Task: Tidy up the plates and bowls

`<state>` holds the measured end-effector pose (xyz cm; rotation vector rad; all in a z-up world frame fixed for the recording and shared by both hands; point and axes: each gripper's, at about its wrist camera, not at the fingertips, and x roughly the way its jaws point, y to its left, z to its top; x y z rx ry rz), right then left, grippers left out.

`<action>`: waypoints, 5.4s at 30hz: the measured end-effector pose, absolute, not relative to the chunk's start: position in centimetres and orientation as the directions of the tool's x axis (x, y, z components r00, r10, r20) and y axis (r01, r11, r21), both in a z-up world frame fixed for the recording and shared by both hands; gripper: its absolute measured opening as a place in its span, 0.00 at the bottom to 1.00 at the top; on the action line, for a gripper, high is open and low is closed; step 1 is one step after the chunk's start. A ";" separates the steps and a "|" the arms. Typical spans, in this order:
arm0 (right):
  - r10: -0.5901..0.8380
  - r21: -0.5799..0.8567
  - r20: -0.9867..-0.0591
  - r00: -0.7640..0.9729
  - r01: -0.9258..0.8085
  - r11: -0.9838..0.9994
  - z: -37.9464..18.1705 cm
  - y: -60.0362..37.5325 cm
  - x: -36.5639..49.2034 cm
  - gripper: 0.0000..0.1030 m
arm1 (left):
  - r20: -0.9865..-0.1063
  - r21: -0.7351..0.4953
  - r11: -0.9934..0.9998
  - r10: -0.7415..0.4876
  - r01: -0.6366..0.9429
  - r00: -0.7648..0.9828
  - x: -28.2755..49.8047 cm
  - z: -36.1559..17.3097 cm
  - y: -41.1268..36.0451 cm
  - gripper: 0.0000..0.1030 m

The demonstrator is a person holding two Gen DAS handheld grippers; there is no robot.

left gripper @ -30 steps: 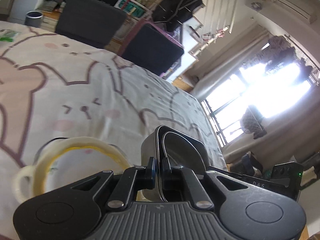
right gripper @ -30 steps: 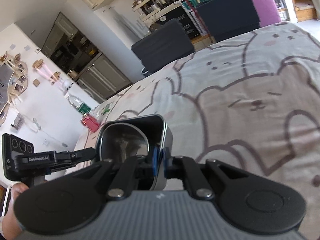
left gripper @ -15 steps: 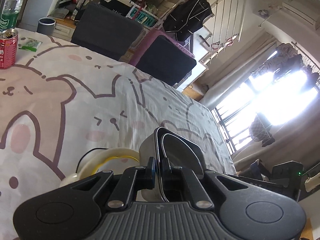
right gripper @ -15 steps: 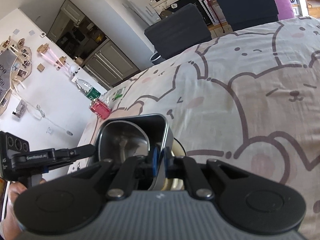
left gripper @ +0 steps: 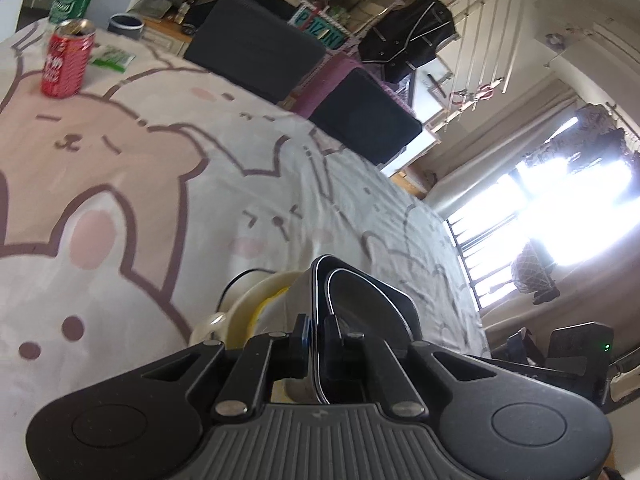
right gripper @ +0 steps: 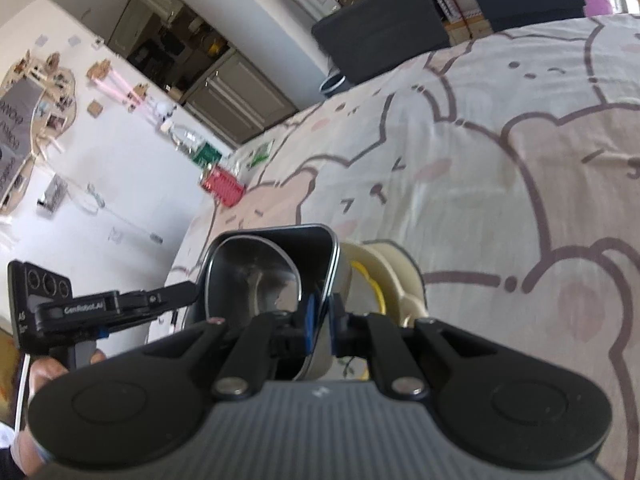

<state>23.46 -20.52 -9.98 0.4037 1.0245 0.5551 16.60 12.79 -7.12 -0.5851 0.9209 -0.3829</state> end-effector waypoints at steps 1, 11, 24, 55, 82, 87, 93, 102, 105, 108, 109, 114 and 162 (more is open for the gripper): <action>0.606 0.556 -0.691 0.394 -0.245 0.794 -10.1 -20.3 23.4 0.11 | -0.638 -0.618 0.784 -0.541 0.055 0.549 16.6 -7.5 12.8 0.06; 0.570 0.525 -0.730 0.377 -0.225 0.821 -10.8 -19.9 23.4 0.13 | -0.678 -0.596 0.801 -0.534 0.046 0.506 17.0 -9.3 11.9 0.06; 0.557 0.511 -0.751 0.356 -0.221 0.831 -11.1 -19.4 23.6 0.15 | -0.681 -0.597 0.801 -0.528 0.032 0.507 17.0 -9.5 12.2 0.07; 0.498 0.440 -0.761 0.416 -0.233 0.867 -9.6 -19.7 22.7 0.50 | -0.723 -0.497 0.867 -0.435 0.033 0.537 16.5 -8.4 12.2 0.51; 0.289 0.121 -0.552 0.782 -0.268 0.956 -1.9 -18.7 9.1 1.00 | -0.532 -0.191 0.967 -0.246 0.168 0.810 4.0 0.7 8.6 1.00; 0.280 0.112 -0.505 0.816 -0.260 0.959 -2.4 -18.2 5.6 1.00 | -0.506 -0.102 0.986 -0.162 0.128 0.847 1.5 0.5 7.5 1.00; 0.201 0.027 -0.459 0.865 -0.212 0.977 -3.6 -17.7 2.6 1.00 | -0.515 -0.015 0.992 -0.115 0.125 0.849 -0.8 -0.9 6.7 1.00; 0.173 0.009 -0.456 0.873 -0.190 0.982 -6.2 -17.3 0.2 1.00 | -0.523 0.068 0.990 -0.072 0.126 0.849 -3.1 -3.0 5.9 1.00; 0.162 0.003 -0.459 0.874 -0.181 0.983 -6.8 -17.3 -0.1 1.00 | -0.533 0.089 0.986 -0.073 0.141 0.843 -3.6 -3.5 5.5 1.00; 0.145 -0.016 -0.464 0.874 -0.172 0.985 -7.5 -17.4 -0.6 1.00 | -0.530 0.104 0.984 -0.069 0.145 0.845 -4.0 -4.0 5.2 1.00; 0.139 -0.025 -0.465 0.874 -0.170 0.985 -7.8 -17.3 -0.6 1.00 | -0.529 0.105 0.984 -0.067 0.144 0.846 -4.1 -4.1 5.1 1.00; 0.110 -0.055 -0.468 0.877 -0.153 0.987 -8.8 -17.5 -0.8 1.00 | -0.522 0.123 0.983 -0.050 0.133 0.852 -4.4 -4.6 4.9 1.00; 0.114 -0.060 -0.429 0.896 -0.154 0.986 -9.7 -17.4 -2.0 1.00 | -0.499 0.118 0.988 -0.026 0.098 0.866 -5.0 -4.9 5.1 1.00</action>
